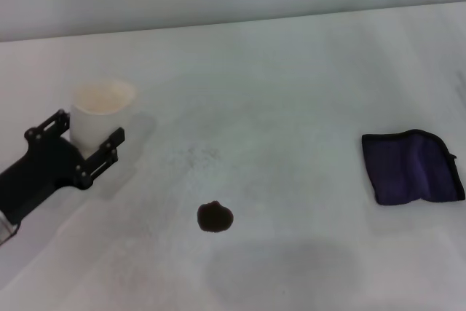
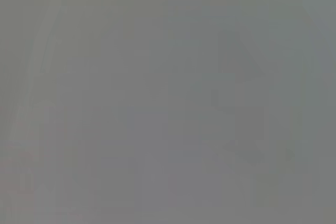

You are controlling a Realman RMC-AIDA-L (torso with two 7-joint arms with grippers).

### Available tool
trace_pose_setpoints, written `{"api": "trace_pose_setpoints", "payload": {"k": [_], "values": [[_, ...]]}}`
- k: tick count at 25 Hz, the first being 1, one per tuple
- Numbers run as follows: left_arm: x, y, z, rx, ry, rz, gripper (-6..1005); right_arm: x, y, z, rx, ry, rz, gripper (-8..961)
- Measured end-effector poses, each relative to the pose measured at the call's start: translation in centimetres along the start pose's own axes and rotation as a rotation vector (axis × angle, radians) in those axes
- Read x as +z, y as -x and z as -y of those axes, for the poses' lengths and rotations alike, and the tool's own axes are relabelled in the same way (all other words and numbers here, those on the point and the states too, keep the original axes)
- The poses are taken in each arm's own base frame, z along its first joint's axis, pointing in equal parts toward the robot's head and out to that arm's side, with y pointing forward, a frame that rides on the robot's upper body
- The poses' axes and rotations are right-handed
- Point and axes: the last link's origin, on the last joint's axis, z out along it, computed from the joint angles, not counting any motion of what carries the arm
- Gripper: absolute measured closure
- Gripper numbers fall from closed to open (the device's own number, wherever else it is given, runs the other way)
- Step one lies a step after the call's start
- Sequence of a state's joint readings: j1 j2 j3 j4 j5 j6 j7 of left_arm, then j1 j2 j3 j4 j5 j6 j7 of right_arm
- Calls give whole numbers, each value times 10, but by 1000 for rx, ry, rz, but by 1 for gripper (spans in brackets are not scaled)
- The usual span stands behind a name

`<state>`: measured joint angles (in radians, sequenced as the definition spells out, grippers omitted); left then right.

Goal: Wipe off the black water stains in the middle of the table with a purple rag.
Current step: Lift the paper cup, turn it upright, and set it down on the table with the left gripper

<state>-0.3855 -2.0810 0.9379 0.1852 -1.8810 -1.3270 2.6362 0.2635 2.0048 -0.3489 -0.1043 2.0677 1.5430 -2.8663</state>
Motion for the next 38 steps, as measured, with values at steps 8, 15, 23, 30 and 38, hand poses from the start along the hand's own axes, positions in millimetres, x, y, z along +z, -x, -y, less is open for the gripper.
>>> {"api": "trace_pose_setpoints", "payload": {"k": [8,15,23,30,38], "values": [[-15,22,-3,-78,-95,78,362,-12,-3,0,14,-12,-18,293],[-18,36,-7,-96,-107,156,361,-16,-3,-3,28,-13,-13,294],[-33,46,-19,-82,-110,175,360,-18,-4,-4,34,-15,-17,293],[-49,47,-25,-76,-124,148,359,-14,-4,-7,36,0,-16,292],[-51,48,-25,-70,-126,154,227,-13,-5,-8,31,3,-21,291]]}}
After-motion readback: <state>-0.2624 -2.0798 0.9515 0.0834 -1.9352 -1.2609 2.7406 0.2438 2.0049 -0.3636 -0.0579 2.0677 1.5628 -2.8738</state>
